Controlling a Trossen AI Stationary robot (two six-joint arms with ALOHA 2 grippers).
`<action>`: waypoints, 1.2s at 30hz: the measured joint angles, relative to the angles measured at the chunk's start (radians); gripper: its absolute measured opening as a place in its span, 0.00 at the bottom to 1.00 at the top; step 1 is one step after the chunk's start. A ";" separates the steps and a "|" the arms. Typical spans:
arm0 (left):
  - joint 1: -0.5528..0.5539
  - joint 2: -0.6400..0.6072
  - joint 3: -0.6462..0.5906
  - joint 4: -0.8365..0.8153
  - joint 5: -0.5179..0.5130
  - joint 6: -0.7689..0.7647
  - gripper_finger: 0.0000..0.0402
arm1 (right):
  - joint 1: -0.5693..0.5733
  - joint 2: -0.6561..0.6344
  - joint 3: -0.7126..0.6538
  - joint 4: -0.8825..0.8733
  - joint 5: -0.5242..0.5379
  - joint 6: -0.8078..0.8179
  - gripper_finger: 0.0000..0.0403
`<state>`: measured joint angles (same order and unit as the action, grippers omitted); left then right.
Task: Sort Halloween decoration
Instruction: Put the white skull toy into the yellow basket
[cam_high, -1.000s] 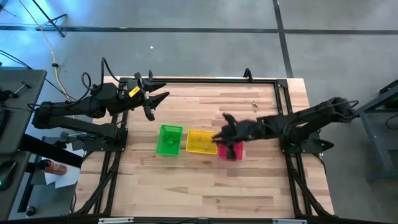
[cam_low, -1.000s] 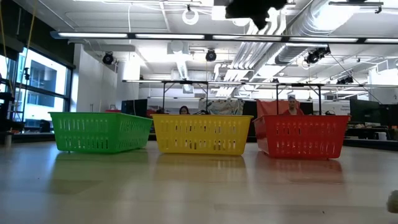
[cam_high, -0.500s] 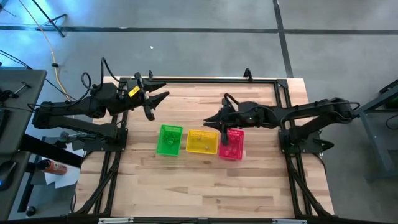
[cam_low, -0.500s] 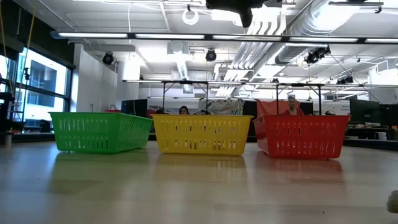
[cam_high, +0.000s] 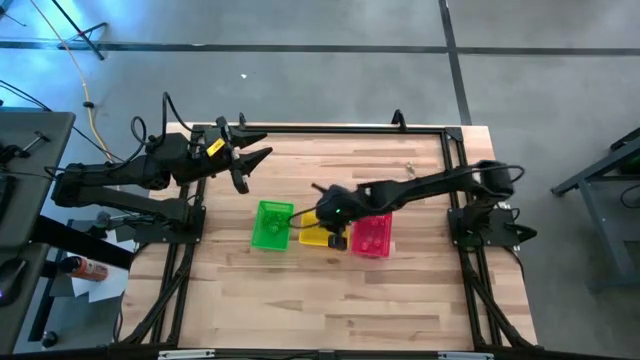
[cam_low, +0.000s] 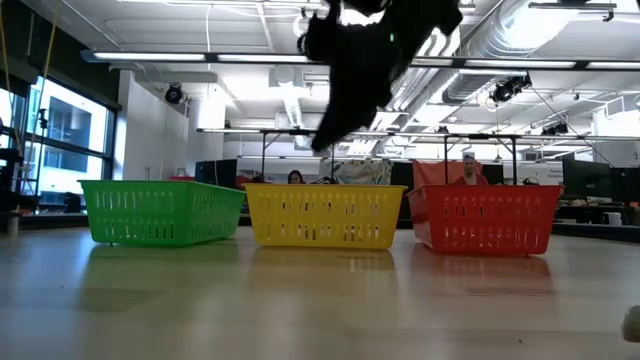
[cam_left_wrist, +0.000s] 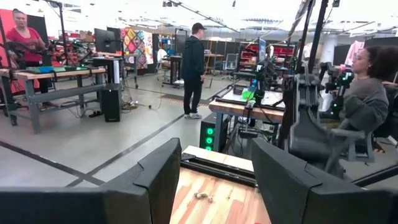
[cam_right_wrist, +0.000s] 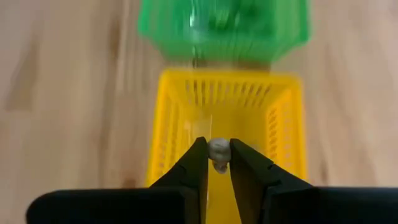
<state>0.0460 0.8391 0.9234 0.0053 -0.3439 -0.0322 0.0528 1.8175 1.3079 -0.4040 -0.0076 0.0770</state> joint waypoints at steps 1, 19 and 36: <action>0.000 0.000 0.000 0.000 0.000 0.000 0.46 | 0.000 0.020 0.000 -0.006 -0.001 -0.005 0.12; 0.000 0.000 0.000 -0.014 0.000 0.000 0.46 | -0.021 0.133 0.000 -0.013 0.006 0.049 0.30; -0.001 -0.020 0.000 -0.072 0.015 0.034 0.46 | -0.020 -0.373 0.001 -0.051 0.274 0.036 0.34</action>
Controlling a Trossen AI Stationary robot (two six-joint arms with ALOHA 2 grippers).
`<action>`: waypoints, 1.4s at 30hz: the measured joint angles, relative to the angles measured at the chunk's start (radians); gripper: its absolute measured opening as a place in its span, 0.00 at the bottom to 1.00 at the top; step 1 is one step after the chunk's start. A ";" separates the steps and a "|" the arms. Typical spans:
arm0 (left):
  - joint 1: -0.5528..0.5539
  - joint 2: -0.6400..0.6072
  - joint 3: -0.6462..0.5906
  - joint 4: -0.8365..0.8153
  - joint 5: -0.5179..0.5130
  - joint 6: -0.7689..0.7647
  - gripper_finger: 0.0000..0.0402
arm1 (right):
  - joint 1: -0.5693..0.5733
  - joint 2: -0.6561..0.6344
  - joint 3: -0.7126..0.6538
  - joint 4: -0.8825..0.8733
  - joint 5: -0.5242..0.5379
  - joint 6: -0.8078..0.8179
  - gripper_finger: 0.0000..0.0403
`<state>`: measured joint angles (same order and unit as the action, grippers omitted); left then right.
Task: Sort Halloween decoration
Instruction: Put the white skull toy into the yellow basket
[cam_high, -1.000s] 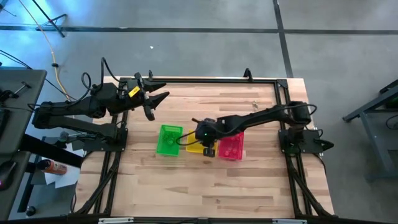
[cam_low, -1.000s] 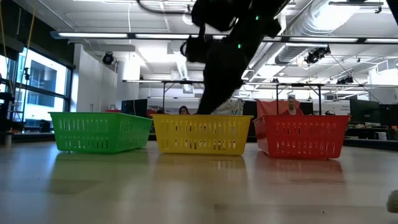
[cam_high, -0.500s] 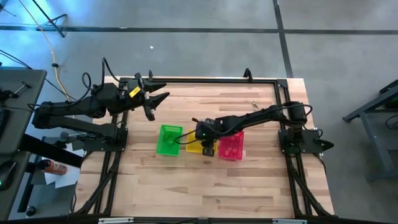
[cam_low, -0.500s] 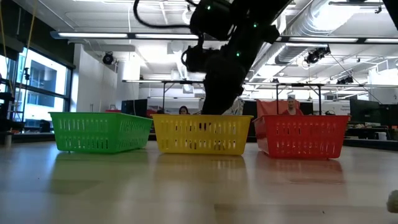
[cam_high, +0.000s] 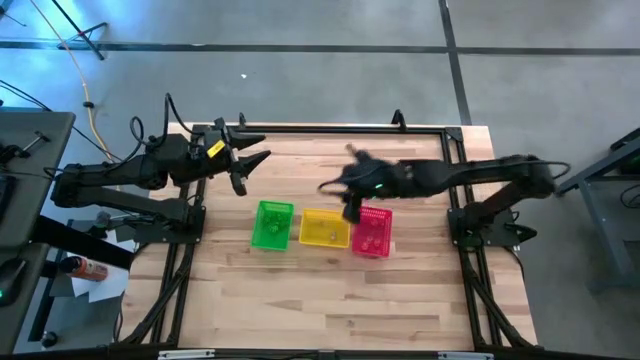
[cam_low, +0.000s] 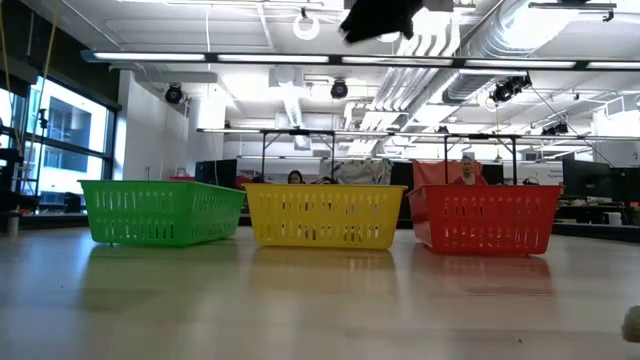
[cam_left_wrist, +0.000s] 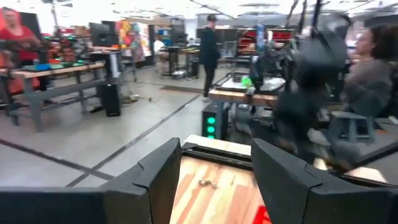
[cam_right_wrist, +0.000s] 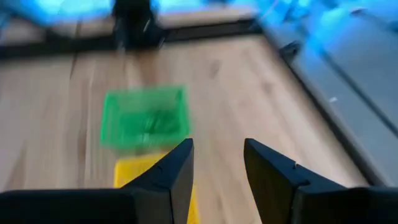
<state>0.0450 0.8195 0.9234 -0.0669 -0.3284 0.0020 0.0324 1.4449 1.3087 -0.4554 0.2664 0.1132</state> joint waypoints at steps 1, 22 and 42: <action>0.000 0.002 0.000 -0.001 0.015 0.000 0.46 | 0.000 -0.029 0.000 0.004 0.024 0.016 0.34; 0.001 0.151 0.000 -0.010 0.052 -0.150 0.46 | 0.001 -0.172 -0.026 -0.315 0.009 0.018 0.34; 0.170 0.261 0.080 -0.214 -0.015 -0.288 0.46 | 0.000 -0.548 -0.430 -0.091 0.013 0.255 0.34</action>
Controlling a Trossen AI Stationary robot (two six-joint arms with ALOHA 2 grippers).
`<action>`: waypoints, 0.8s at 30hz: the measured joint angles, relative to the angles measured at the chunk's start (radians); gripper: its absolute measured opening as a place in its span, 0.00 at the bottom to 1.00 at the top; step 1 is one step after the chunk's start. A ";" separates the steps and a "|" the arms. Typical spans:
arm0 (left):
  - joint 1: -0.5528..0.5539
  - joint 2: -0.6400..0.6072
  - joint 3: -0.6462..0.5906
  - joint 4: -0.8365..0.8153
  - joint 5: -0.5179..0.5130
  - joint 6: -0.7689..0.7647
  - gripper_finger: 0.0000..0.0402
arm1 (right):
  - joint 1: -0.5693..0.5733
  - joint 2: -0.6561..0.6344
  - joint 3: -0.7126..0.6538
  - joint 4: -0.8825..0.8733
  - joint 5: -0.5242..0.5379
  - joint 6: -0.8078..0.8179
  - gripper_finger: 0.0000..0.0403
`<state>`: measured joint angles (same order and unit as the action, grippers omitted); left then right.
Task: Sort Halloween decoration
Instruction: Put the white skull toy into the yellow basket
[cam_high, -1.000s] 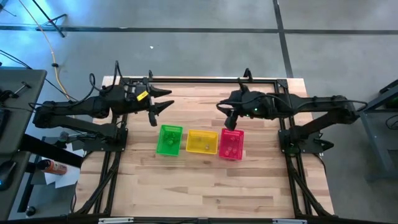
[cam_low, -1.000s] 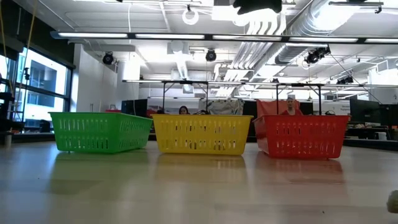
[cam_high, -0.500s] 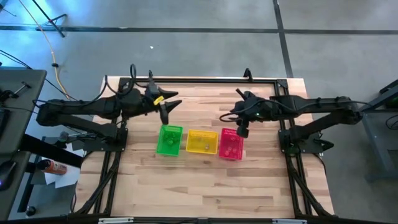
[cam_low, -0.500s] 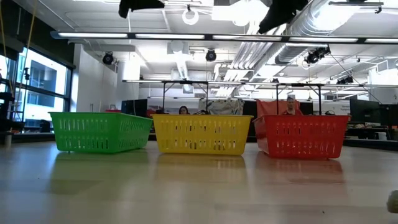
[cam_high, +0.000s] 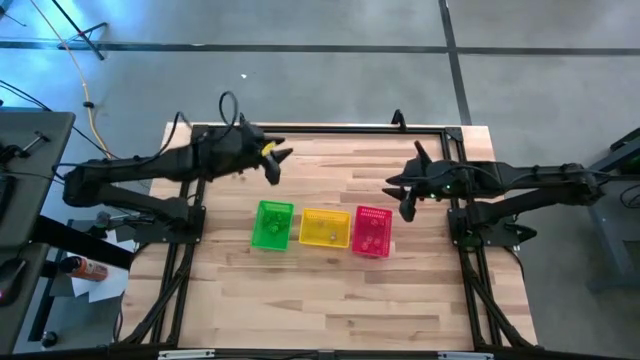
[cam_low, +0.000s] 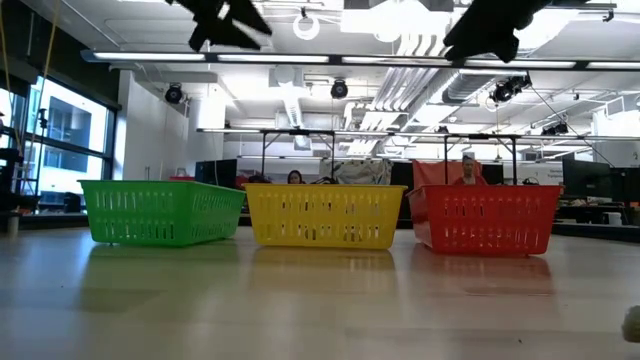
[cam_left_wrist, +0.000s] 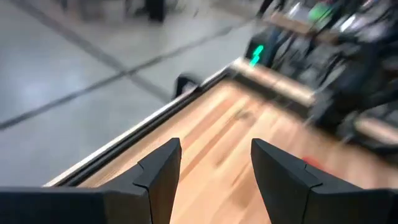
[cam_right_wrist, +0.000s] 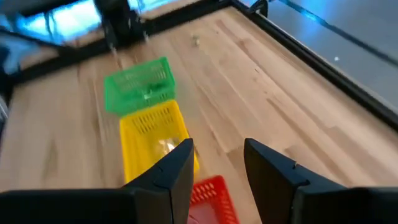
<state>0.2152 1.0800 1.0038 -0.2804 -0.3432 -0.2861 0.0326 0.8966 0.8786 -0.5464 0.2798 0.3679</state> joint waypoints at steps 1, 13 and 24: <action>0.036 0.015 0.029 -0.066 0.024 -0.001 0.46 | 0.000 -0.004 -0.016 0.024 0.004 0.033 0.34; 0.443 0.330 0.134 -0.841 0.148 0.220 0.46 | 0.000 0.090 -0.140 0.414 0.106 0.200 0.34; 0.492 0.559 0.134 -0.878 0.181 0.366 0.46 | 0.001 0.218 -0.141 0.469 0.046 0.292 0.34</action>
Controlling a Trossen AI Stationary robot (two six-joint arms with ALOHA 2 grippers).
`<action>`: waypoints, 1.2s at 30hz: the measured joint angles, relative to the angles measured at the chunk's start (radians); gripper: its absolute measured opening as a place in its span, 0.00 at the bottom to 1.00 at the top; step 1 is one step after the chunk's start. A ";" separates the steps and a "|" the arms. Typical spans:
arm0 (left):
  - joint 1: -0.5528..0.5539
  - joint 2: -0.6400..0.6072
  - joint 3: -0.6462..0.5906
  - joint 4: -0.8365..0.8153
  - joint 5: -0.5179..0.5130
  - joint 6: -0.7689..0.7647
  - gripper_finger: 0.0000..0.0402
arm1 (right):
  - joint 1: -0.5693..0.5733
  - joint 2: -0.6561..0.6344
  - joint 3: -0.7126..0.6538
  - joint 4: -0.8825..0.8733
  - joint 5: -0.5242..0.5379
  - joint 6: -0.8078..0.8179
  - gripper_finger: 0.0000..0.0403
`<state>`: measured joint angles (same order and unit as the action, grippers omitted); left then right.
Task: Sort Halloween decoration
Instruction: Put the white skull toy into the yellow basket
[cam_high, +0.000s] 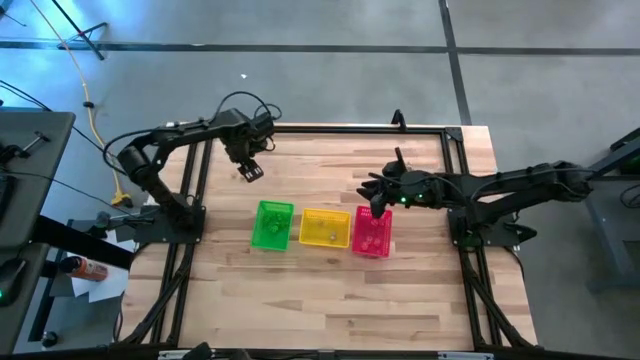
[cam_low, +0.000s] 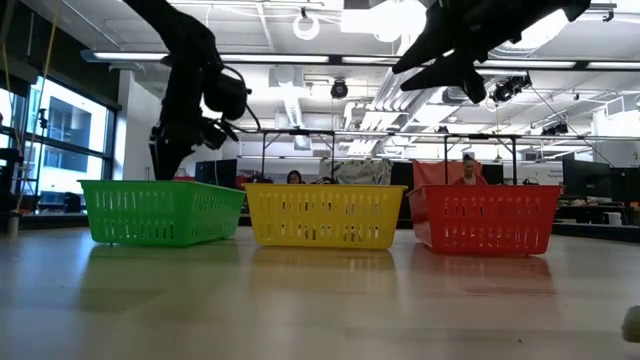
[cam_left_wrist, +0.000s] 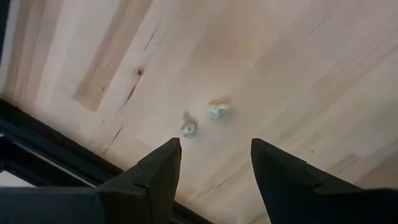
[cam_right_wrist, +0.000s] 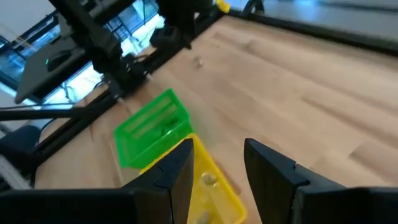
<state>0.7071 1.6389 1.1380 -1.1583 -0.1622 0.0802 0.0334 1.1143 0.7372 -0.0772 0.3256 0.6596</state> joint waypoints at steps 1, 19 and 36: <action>0.000 0.008 -0.002 0.007 -0.001 0.004 0.46 | 0.000 0.006 0.000 0.000 -0.008 0.013 0.34; -0.008 -0.039 -0.223 0.241 0.024 0.133 0.46 | -0.001 0.028 0.000 0.000 -0.019 -0.010 0.34; -0.001 -0.039 -0.223 0.231 0.026 0.288 0.46 | -0.001 0.028 0.000 0.000 -0.011 -0.005 0.34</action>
<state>0.7063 1.5997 0.9150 -0.9272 -0.1364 0.3682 0.0326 1.1419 0.7372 -0.0774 0.3149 0.6548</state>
